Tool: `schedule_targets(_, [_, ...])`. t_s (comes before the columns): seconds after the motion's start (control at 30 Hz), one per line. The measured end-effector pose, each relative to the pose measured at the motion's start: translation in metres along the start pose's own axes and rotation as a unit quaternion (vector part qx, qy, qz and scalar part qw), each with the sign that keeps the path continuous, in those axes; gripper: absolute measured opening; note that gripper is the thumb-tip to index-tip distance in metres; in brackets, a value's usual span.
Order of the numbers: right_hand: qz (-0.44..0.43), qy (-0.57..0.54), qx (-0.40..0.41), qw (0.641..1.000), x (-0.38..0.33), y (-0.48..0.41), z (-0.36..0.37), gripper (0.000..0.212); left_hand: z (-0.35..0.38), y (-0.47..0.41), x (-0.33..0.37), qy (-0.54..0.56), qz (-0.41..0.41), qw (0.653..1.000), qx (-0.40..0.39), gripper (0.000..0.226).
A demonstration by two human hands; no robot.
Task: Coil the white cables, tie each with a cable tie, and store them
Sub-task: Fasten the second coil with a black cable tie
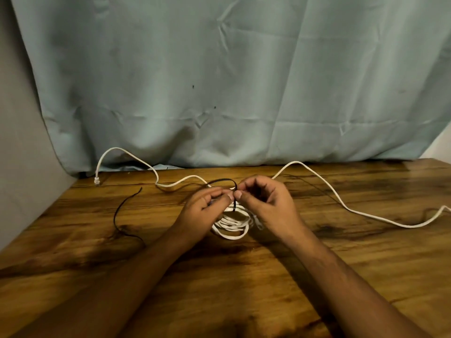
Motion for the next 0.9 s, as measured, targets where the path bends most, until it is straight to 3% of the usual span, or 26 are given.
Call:
schedule_targets(0.13, [-0.002, 0.001, 0.001, 1.0, 0.0, -0.001, 0.001, 0.004, 0.003, 0.0, 0.002, 0.0, 0.03, 0.999, -0.03, 0.02])
schedule_targets(0.33, [-0.008, 0.001, 0.067, 0.998, 0.003, 0.0, -0.003, 0.008, 0.009, -0.002, 0.002, 0.048, -0.002, 0.999, -0.022, 0.024])
schedule_targets(0.43, [-0.009, 0.01, 0.054, 0.998, 0.001, 0.0, -0.007, 0.001, 0.002, -0.002, -0.004, 0.044, -0.019, 0.999, -0.006, 0.025])
schedule_targets(0.6, [-0.024, 0.03, 0.011, 0.999, -0.001, 0.001, -0.003, 0.007, -0.001, -0.003, -0.008, 0.026, -0.018, 0.999, -0.007, 0.033])
schedule_targets(0.9, [-0.062, 0.063, 0.042, 0.995, -0.006, 0.003, -0.003, 0.009, 0.005, -0.004, -0.007, 0.021, -0.022, 0.999, -0.019, 0.035])
Point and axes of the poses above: each hand's wrist, its own y-axis away from the middle knuckle, its own z-axis out of the palm, x = y × z, the point moved 5 cm from there along -y, towards the middle knuckle
